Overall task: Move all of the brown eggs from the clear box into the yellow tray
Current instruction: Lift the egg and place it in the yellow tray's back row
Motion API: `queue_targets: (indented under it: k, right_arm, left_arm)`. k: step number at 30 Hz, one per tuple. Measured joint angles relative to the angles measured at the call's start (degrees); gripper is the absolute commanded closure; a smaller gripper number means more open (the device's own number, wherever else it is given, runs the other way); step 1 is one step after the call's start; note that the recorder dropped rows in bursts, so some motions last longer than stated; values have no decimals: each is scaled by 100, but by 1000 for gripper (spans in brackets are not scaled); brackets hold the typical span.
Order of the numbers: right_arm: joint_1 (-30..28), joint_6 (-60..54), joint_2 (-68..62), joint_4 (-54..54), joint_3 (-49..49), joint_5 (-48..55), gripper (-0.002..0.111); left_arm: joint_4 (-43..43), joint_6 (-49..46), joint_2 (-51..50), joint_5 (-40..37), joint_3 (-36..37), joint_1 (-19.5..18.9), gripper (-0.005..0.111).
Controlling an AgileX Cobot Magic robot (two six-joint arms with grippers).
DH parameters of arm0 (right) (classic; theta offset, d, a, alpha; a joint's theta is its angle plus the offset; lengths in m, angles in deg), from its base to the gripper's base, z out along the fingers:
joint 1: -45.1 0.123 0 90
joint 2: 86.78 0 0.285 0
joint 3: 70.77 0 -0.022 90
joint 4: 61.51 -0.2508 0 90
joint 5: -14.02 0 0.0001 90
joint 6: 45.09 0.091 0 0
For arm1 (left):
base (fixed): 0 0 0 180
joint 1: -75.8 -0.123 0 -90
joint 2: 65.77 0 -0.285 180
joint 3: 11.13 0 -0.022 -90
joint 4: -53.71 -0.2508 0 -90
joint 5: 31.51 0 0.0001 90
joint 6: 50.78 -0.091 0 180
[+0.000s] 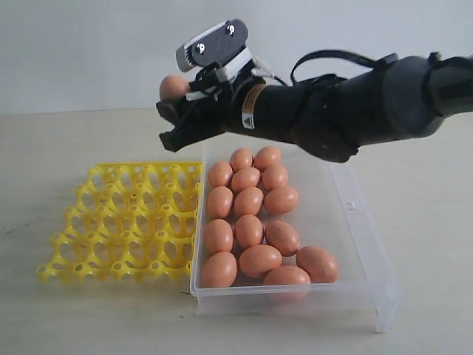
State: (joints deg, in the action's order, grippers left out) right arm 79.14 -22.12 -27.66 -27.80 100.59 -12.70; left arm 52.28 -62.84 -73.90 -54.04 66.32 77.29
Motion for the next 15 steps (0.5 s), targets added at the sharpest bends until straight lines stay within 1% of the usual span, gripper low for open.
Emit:
queue_targets:
  k: [6, 10, 15]
  right_arm:
    - [3, 226, -682, 132, 28, -140, 108]
    - [3, 226, -1139, 86, 497, -140, 108]
    - [3, 226, -1447, -17, 981, 312, 108]
  left_arm:
    - [0, 0, 0, 0, 0, 0, 107]
    - [0, 0, 0, 0, 0, 0, 107]
    - [0, 0, 0, 0, 0, 0, 107]
